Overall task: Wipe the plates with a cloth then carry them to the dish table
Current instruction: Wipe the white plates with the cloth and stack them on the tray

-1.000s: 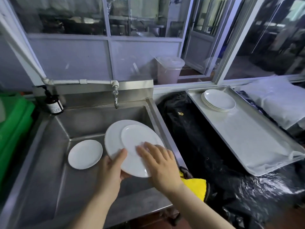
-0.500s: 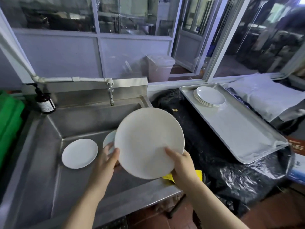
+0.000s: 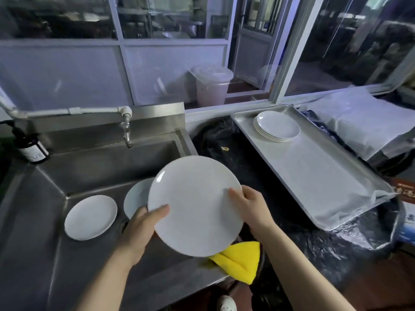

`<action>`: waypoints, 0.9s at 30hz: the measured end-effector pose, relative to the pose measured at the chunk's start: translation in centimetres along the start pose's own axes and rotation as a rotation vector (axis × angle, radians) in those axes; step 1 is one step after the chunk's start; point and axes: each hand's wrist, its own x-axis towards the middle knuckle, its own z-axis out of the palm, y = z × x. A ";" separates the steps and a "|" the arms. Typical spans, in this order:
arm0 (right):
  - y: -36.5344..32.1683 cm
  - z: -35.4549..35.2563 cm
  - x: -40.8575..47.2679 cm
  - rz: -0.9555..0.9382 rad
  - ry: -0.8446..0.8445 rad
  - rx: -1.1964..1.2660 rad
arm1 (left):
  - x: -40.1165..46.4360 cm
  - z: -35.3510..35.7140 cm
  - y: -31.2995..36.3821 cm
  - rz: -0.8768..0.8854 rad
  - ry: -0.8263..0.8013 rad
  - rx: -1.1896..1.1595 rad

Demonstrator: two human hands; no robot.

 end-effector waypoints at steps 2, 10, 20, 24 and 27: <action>1.0 -2.4 2.4 -0.009 -0.011 -0.078 | 2.0 2.6 0.6 -0.026 0.001 0.013; 4.6 -11.9 11.2 0.107 0.102 0.213 | 11.7 14.3 3.5 -0.064 -0.032 0.065; 5.1 -20.7 22.4 0.276 0.398 0.545 | 19.9 20.9 7.4 0.019 -0.095 0.147; 4.4 -22.0 27.4 0.315 0.396 0.742 | 20.9 20.9 8.3 0.021 -0.069 0.173; 3.8 -22.7 31.0 0.311 0.386 0.771 | 21.5 20.4 8.6 0.004 -0.042 0.146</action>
